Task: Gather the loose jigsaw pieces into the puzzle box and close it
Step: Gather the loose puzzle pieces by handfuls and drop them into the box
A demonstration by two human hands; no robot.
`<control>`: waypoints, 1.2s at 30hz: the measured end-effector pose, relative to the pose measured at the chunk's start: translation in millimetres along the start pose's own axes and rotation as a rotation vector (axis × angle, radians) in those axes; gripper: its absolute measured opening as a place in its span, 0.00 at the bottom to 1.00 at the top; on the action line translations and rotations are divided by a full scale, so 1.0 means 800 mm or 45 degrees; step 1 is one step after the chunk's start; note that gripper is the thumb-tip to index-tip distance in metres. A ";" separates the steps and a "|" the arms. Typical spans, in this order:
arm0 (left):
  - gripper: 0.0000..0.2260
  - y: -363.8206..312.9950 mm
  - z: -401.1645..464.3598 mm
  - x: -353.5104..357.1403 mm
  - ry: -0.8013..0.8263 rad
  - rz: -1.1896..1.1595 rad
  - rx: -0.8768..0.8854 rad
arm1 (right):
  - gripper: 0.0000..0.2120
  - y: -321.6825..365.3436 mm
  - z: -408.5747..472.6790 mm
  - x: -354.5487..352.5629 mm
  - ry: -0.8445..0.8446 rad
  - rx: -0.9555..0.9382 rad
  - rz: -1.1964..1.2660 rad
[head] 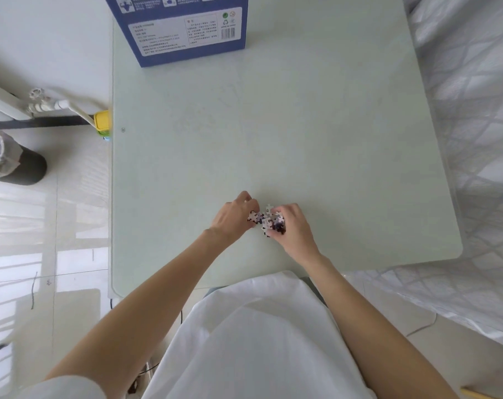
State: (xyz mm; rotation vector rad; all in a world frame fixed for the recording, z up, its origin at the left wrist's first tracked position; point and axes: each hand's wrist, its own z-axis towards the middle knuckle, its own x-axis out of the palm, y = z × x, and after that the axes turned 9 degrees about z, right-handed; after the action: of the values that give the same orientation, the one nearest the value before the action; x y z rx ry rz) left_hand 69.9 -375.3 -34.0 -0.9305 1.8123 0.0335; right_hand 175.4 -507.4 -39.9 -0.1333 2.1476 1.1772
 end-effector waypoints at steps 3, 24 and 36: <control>0.12 0.000 0.003 -0.001 0.034 0.051 0.019 | 0.29 0.002 0.000 0.008 0.070 -0.012 -0.137; 0.05 0.007 -0.004 0.005 0.012 -0.203 0.007 | 0.08 0.019 0.024 0.006 0.086 0.087 -0.088; 0.08 0.045 -0.021 -0.082 -0.261 -0.582 -0.165 | 0.02 0.072 0.055 -0.069 0.115 0.002 0.139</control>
State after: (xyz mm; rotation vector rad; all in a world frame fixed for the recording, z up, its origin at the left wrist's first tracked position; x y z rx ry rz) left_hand 44.6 -319.9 12.4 -1.3643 1.3904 -0.0403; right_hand 217.8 -451.7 18.3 -0.0709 2.2597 1.2525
